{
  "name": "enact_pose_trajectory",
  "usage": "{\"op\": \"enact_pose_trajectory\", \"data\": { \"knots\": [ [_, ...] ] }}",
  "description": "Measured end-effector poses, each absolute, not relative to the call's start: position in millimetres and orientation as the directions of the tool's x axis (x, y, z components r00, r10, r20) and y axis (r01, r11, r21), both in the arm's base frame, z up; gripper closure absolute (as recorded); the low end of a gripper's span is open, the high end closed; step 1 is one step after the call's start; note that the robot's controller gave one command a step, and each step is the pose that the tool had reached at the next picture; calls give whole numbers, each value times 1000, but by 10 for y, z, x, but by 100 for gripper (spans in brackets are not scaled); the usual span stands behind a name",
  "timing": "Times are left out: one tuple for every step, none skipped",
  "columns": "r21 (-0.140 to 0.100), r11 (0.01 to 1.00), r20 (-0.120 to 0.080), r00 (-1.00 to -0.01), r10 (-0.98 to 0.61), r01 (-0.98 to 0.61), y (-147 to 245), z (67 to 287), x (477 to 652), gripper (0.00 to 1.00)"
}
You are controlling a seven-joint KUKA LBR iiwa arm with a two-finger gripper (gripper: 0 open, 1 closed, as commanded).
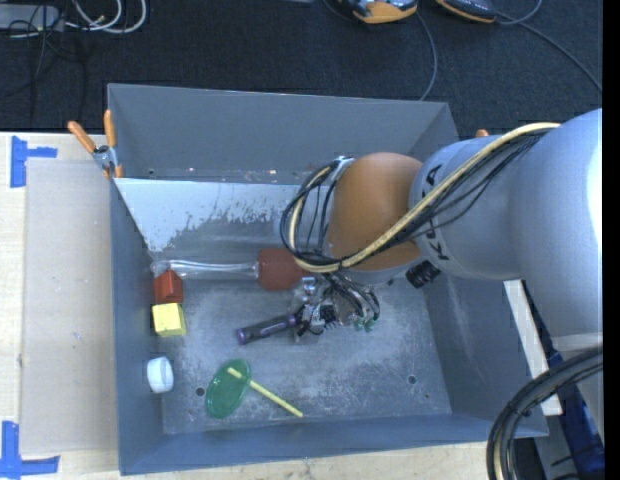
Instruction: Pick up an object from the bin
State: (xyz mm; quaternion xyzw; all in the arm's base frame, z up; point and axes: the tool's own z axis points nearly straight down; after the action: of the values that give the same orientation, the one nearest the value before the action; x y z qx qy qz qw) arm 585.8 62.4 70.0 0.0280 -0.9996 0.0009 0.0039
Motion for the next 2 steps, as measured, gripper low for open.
{"op": "enact_pose_trajectory", "data": {
  "knots": [
    [-2,998,16,-998,-68,-68,607,1103,5927,100],
    [-2,998,-3,-998,-57,-57,525,1297,6041,100]
  ]
}}
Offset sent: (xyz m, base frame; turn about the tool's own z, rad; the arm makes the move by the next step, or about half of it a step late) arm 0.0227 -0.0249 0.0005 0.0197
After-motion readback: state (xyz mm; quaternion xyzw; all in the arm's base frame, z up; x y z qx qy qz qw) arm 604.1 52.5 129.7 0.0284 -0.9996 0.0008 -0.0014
